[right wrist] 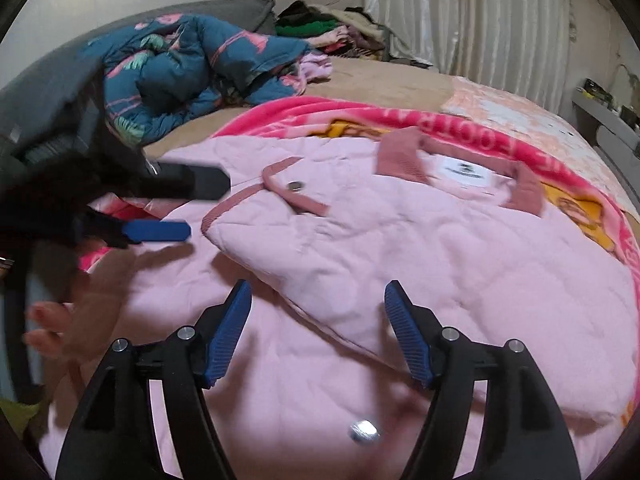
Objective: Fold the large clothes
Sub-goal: 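Lay the sleeve on the jacket front and open the right tool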
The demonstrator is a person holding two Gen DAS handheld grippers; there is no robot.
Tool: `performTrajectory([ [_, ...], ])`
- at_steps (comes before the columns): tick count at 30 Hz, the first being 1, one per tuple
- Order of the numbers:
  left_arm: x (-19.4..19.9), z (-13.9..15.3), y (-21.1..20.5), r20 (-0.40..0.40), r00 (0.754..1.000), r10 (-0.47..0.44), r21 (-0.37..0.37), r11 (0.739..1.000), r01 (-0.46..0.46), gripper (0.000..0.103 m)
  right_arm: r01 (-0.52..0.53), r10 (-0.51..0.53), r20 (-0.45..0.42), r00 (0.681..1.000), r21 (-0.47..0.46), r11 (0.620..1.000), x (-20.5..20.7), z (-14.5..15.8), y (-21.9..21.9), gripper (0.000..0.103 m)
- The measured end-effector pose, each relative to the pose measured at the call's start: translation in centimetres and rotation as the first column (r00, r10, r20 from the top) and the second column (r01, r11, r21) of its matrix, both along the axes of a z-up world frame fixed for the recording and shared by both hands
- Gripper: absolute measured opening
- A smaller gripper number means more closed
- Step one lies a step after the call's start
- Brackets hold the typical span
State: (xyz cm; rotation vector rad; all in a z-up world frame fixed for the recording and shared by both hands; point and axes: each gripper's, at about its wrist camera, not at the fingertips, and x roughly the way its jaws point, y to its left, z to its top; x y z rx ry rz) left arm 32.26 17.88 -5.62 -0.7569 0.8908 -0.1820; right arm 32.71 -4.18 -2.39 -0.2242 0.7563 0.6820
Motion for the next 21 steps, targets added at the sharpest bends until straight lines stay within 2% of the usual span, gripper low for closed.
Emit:
performTrajectory([
  [4, 0.7, -1.7, -0.9, -0.016, 1.0, 0.009, -0.054, 0.998, -0.01, 0.094, 0.107, -0.107, -0.002, 0.994, 0.034, 0.994, 0.5, 1.2, -5.3, 0.068],
  [6, 0.9, -2.1, -1.5, -0.014, 0.999, 0.032, 0.0, 0.999, -0.032, 0.092, 0.176, -0.176, -0.001, 0.984, 0.038, 0.984, 1.2, 1.6, -8.1, 0.068],
  [9, 1.5, -2.0, -2.5, -0.004, 0.999, 0.043, 0.098, 0.994, -0.042, 0.064, 0.276, -0.276, -0.001, 0.961, 0.036, 0.96, 2.2, 1.8, -12.0, 0.068],
  [10, 1.6, -2.1, -2.7, 0.001, 0.999, 0.039, 0.106, 0.994, -0.039, 0.044, 0.301, -0.302, -0.004, 0.953, 0.035, 0.953, 2.4, 1.7, -12.9, 0.068],
  [11, 1.7, -2.2, -2.7, 0.002, 0.999, 0.034, 0.103, 0.994, -0.034, 0.033, 0.336, -0.336, -0.006, 0.942, 0.036, 0.941, 2.6, 1.6, -14.2, 0.068],
  [13, 1.8, -2.3, -3.0, 0.017, 1.0, 0.022, 0.097, 0.995, -0.024, 0.015, 0.393, -0.392, -0.015, 0.92, 0.037, 0.919, 3.1, 1.4, -16.1, 0.068],
  [16, 1.0, -0.9, -3.3, 0.041, 0.999, 0.005, 0.166, 0.986, -0.012, 0.012, 0.439, -0.437, -0.041, 0.899, 0.05, 0.897, 3.6, 1.3, -18.2, 0.068],
  [19, 0.1, 0.5, -2.9, 0.077, 0.997, 0.01, 0.216, 0.976, -0.027, 0.012, 0.439, -0.438, -0.017, 0.899, 0.058, 0.897, 3.8, 1.7, -18.8, 0.068],
  [21, -0.1, 0.4, -2.4, 0.069, 0.997, 0.019, 0.226, 0.974, -0.034, 0.012, 0.433, -0.433, -0.024, 0.901, 0.062, 0.899, 4.1, 1.7, -18.7, 0.068],
])
